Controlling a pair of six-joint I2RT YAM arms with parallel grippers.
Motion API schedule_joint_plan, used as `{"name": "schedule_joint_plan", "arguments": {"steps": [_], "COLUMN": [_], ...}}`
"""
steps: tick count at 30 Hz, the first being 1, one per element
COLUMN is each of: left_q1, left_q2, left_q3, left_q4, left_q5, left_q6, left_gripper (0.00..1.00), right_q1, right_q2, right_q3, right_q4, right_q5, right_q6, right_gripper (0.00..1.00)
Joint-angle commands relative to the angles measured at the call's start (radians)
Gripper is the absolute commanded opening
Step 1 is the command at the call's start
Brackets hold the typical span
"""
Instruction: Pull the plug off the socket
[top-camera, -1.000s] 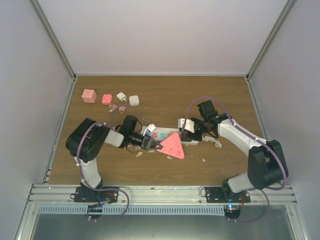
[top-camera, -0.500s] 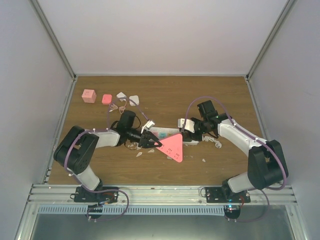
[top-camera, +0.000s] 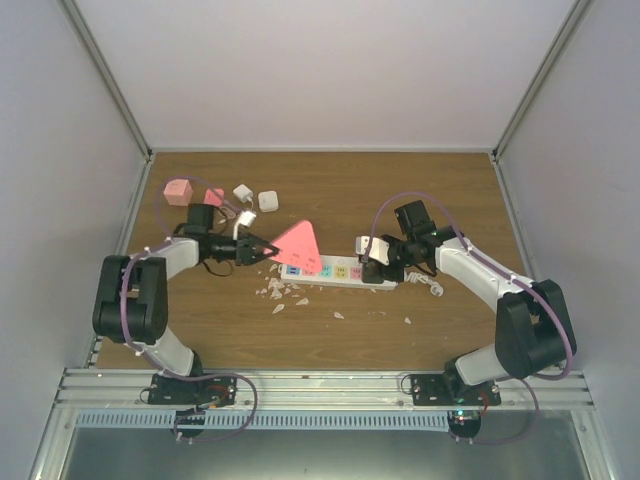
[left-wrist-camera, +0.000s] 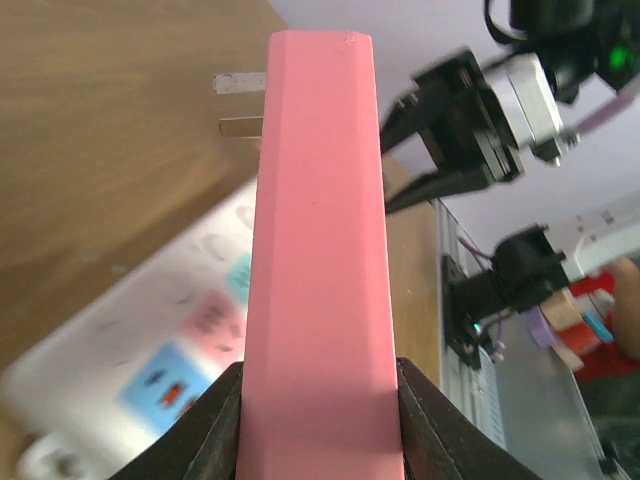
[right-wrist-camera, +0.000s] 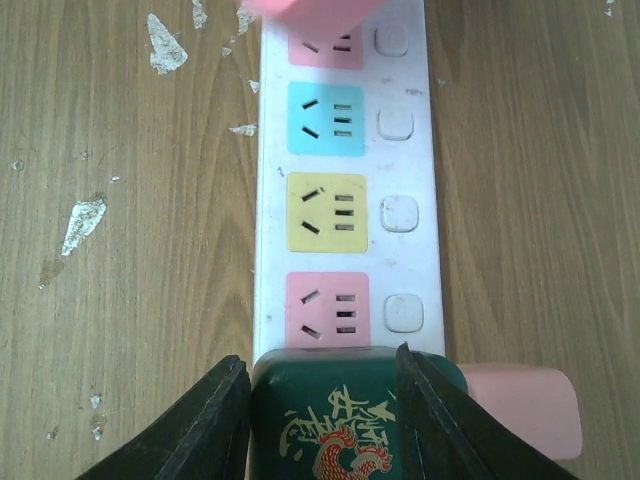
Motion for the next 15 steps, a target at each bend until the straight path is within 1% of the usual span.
{"name": "schedule_joint_plan", "arguments": {"steps": [1,4,8,11,15], "left_q1": [0.183,0.310,0.472,0.566,0.676], "left_q2": [0.016,0.067,0.134,0.196,0.255], "left_q3": [0.091,0.137,0.187,0.232,0.269], "left_q4": [-0.233,-0.342,-0.432,-0.508,-0.568], "left_q5": [0.045,0.045,0.034,0.006,-0.005], "left_q6": [0.227,0.327,0.421,0.508,0.575], "left_gripper": [0.00,0.00,0.00,0.00,0.00], "right_q1": [-0.001,-0.001,-0.001,-0.001,0.000], "right_q2": [0.031,0.028,0.029,0.032,0.035], "right_q3": [-0.013,-0.010,0.001,0.014,0.022], "right_q4": [-0.049,-0.047,-0.048,-0.050,-0.054], "right_q5": [0.071,0.054,0.036,0.030,0.022], "right_q6": [0.019,0.020,0.022,0.019,0.017], "right_gripper": [0.42,0.45,0.47,0.47,0.48]}}
